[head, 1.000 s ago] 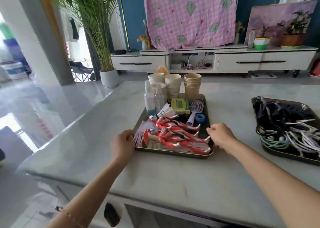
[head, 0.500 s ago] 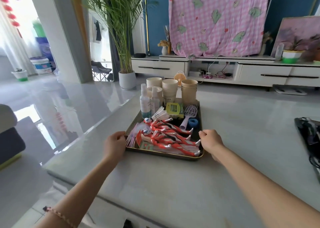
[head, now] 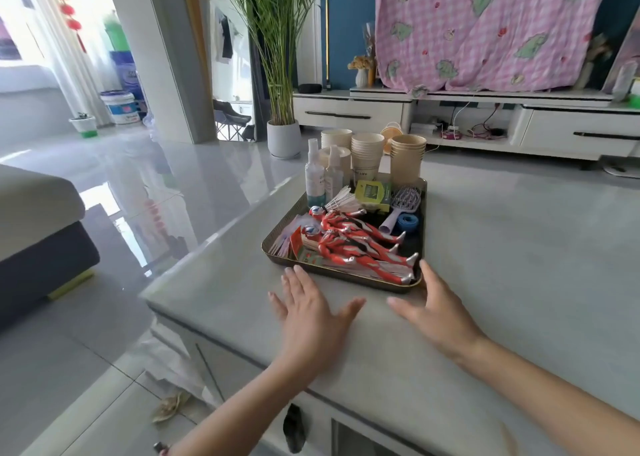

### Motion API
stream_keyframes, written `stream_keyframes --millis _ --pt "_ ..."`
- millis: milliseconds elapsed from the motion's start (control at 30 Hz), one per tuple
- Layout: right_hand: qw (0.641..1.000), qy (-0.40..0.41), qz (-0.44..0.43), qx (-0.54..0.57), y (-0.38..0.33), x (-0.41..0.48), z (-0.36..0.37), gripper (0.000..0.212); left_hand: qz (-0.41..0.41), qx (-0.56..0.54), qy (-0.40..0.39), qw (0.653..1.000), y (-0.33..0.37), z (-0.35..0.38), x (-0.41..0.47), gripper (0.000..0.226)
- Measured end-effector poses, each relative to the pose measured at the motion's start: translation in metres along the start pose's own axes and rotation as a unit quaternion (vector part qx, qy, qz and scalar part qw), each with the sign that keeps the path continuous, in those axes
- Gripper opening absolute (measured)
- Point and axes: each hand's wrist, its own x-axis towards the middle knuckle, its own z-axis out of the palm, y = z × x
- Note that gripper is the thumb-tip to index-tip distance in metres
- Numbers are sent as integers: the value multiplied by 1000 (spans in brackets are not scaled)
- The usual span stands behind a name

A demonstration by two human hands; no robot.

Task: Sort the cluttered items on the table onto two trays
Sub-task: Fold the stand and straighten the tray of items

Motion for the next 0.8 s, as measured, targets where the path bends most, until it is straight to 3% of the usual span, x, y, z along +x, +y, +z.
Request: stream_keyframes --millis 133,300,633,800 --pt "996 82 1 -36 2 5 7 72 -16 4 13 1000 9 6 8 113" --pt "994 105 33 -17 3 31 20 68 -43 -14 57 997 16 10 30 116" --pt "979 94 81 -159 -23 115 30 67 -50 10 105 993 18 5 119 114" --pt "977 43 91 -186 -25 157 31 58 -46 5 143 989 13 3 167 107"
